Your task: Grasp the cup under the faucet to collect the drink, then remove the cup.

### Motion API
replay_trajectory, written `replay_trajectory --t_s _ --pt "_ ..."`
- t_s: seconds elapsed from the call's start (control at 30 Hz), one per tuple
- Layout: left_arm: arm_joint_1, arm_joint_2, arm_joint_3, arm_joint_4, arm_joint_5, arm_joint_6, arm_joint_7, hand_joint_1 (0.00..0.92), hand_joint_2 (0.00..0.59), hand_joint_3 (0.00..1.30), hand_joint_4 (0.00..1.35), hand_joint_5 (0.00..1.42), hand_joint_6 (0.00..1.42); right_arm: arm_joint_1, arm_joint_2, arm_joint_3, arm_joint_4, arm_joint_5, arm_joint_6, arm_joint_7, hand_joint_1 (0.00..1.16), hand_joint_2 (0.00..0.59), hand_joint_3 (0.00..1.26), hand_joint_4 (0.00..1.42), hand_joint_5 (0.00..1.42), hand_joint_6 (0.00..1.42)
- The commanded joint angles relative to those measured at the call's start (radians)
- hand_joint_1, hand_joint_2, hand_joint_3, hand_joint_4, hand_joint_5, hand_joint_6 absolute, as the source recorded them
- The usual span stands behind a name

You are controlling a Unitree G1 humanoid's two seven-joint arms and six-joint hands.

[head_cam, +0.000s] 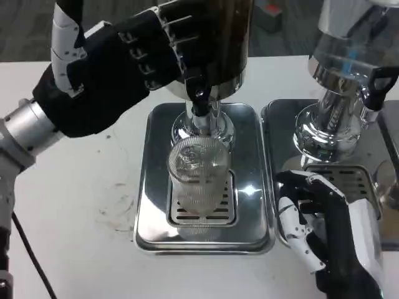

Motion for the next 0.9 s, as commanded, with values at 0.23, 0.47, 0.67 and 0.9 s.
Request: replay_trajectory --t_s 0.23,0.47,0.67,0.9 --pt "-0.027 -0.026 -0.044 0.062 0.058 -0.039 -0.028 0.000 0.068 0.26 0.17 0.18 0.09 0.010 0.007 0.005 0.007 0.014 -0.012 -0.019 0.30 0.471 0.48 0.40 0.44 0.49" --pt "-0.028 -0.031 -0.073 0.080 0.109 -0.087 -0.034 0.000 0.068 0.25 0.16 0.18 0.09 0.015 0.008 0.006 0.010 0.016 -0.015 -0.022 0.30 0.471 0.48 0.40 0.44 0.49" --pt "-0.028 -0.020 -0.091 0.096 0.162 -0.165 -0.031 0.000 0.068 0.25 0.14 0.17 0.09 0.008 0.007 0.008 0.016 0.018 -0.017 -0.027 0.29 0.471 0.48 0.40 0.44 0.49" --pt "-0.020 -0.011 -0.096 0.103 0.200 -0.224 -0.032 0.000 0.067 0.25 0.14 0.17 0.09 -0.002 0.006 0.009 0.026 0.022 -0.021 -0.024 0.29 0.471 0.48 0.40 0.44 0.49"
